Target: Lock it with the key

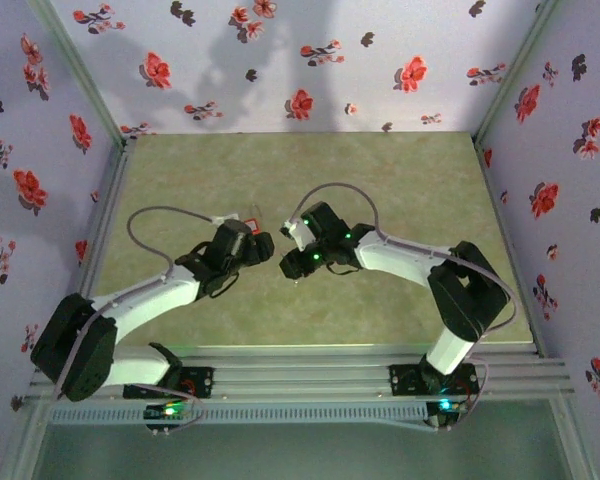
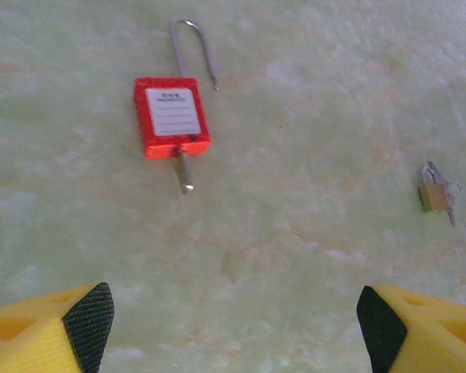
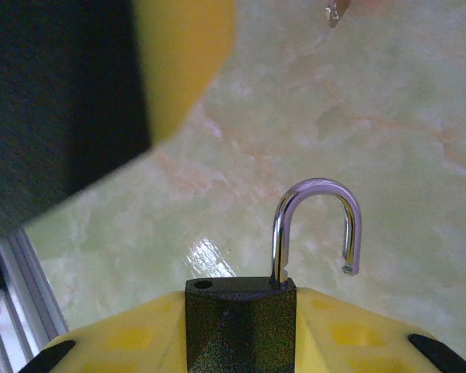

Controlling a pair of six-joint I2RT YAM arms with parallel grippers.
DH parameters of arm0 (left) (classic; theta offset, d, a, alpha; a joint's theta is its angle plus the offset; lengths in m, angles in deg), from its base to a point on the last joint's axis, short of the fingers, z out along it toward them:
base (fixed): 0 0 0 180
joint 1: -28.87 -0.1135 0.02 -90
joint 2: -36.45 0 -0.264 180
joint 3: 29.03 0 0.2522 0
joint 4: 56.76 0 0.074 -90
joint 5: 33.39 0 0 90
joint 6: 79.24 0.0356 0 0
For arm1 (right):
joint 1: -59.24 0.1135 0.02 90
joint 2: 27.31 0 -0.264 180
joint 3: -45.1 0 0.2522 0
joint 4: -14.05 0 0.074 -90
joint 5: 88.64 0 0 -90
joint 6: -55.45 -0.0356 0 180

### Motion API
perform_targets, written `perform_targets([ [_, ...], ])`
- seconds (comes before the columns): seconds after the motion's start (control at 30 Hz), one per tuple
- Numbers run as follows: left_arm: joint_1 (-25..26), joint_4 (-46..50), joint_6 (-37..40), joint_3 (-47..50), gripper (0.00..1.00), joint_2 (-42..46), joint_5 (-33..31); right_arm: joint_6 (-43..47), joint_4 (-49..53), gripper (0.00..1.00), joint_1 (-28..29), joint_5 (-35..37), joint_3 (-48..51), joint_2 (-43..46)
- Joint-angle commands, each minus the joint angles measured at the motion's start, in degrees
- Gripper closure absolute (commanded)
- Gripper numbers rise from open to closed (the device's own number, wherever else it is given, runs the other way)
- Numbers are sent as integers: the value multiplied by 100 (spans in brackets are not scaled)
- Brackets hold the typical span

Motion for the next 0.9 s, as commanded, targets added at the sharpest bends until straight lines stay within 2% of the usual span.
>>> perform_targets([
  [0.0, 119, -26, -241, -319, 16, -131, 89, -50, -264, 65, 26, -217, 127, 274],
  [0.43, 282, 168, -660, -679, 27, -474, 332, 8, -597, 66, 23, -499, 437, 599],
  [0.7, 326, 56, -826, -602, 40, -520, 548, -2, -747, 66, 27, -563, 548, 729],
  [0.87, 374, -94, -966, -543, 44, -623, 708, -12, -829, 67, 25, -552, 608, 805],
])
